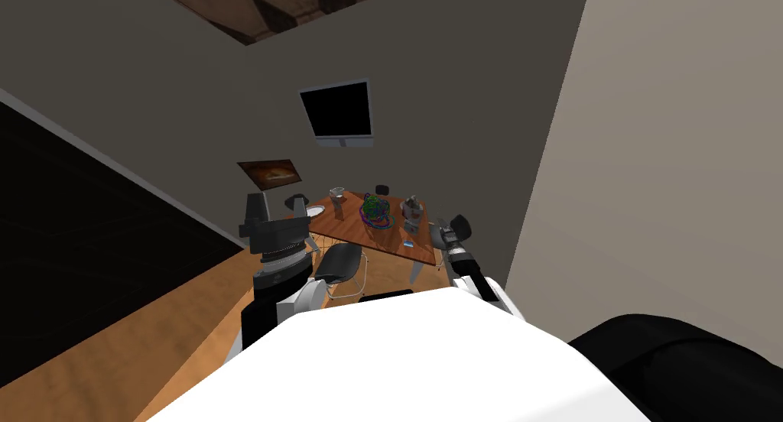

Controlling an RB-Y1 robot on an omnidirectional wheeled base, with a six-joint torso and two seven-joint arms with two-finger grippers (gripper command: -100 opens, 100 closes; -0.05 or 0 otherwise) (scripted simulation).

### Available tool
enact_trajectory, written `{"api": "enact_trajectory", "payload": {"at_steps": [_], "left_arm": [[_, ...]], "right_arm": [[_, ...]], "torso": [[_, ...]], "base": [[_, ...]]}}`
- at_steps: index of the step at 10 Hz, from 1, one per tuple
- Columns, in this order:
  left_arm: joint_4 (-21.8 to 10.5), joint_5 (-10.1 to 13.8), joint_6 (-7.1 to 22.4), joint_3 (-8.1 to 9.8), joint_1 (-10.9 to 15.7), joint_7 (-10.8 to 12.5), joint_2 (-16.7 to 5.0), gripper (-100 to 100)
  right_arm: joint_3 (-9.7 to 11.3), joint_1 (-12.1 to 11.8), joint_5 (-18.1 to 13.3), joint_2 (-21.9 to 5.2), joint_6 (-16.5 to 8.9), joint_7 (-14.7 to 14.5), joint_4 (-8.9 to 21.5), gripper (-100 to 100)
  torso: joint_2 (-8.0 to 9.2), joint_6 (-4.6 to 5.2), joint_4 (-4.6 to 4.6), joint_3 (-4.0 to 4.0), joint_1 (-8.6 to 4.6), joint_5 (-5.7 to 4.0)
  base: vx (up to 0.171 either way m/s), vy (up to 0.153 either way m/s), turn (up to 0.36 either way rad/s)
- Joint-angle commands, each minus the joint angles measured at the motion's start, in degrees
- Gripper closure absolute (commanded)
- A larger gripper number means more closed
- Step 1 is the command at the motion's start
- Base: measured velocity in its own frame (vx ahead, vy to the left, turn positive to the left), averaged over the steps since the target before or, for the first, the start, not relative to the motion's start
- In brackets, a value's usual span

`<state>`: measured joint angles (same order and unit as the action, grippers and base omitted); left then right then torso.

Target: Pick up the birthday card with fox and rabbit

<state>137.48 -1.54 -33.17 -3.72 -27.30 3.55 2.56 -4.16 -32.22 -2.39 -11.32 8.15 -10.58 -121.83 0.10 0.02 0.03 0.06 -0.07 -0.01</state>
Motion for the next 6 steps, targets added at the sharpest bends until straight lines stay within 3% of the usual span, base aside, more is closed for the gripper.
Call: {"api": "enact_trajectory", "payload": {"at_steps": [1,3,4,6], "left_arm": [[0.0,0.0,0.0,0.00,0.0,0.0,0.0,0],[0.0,0.0,0.0,0.00,0.0,0.0,0.0,0],[0.0,0.0,0.0,0.00,0.0,0.0,0.0,0],[0.0,0.0,0.0,0.00,0.0,0.0,0.0,0]], "right_arm": [[-0.4,-0.5,-0.6,-1.8,-2.9,-1.4,1.4,-100],[-1.2,-0.8,-1.9,-4.9,-7.0,-4.2,4.6,-100],[-1.2,-0.8,-1.9,-4.9,-7.1,-4.2,4.9,-100],[-1.8,-1.0,-3.2,-8.1,-10.5,-7.2,8.8,-100]], "torso": [[0.00,0.00,0.00,0.00,0.00,0.00],[0.03,-0.03,0.00,0.01,0.02,0.00],[0.06,-0.03,0.01,0.03,0.02,0.00],[-0.01,-0.03,0.00,-0.01,0.04,0.01]], "base": [[-0.029,-0.006,0.153],[-0.048,0.002,0.298],[-0.034,-0.003,0.121],[-0.031,0.014,0.281]]}}
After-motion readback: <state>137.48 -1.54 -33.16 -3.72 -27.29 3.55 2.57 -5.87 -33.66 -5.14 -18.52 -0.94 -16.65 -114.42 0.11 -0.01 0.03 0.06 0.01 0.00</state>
